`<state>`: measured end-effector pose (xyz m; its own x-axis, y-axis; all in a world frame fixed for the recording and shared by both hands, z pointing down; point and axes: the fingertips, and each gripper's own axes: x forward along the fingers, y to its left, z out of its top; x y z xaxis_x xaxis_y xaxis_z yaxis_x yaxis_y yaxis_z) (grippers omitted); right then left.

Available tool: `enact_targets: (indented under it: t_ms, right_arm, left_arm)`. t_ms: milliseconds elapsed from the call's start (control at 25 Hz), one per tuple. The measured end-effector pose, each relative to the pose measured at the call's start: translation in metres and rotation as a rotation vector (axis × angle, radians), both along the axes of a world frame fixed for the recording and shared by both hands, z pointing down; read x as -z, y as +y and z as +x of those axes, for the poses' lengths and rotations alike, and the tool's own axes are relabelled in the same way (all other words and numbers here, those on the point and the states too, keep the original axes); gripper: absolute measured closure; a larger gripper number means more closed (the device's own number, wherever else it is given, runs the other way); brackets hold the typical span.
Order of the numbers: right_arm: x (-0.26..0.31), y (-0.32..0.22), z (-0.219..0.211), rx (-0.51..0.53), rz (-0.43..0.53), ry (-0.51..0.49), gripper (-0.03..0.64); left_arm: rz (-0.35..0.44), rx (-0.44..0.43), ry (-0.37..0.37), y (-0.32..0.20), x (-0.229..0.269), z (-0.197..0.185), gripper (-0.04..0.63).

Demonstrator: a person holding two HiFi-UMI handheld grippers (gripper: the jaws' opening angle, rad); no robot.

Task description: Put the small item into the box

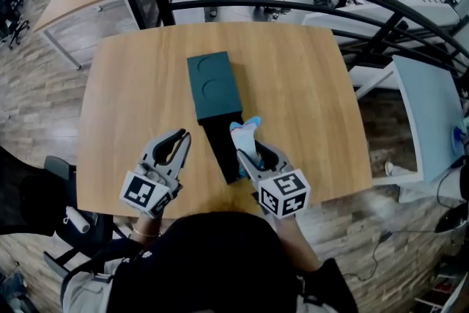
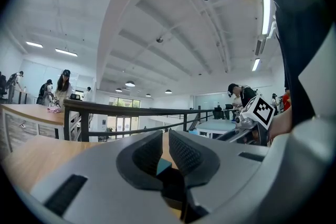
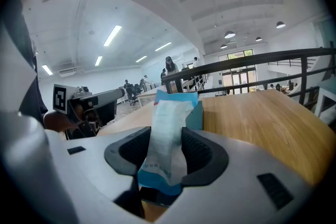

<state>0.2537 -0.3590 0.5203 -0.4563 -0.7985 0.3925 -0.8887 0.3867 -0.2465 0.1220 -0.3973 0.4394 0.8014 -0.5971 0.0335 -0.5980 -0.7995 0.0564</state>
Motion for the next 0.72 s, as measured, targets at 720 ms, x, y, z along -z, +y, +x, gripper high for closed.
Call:
enact_targets:
  t_ms: [720]
  right_arm:
    - [-0.059,-0.029,-0.023,0.066,-0.176,0.074,0.430]
  left_arm:
    - [-0.035,0.033,0.015,-0.035,-0.019,-0.023,0.571]
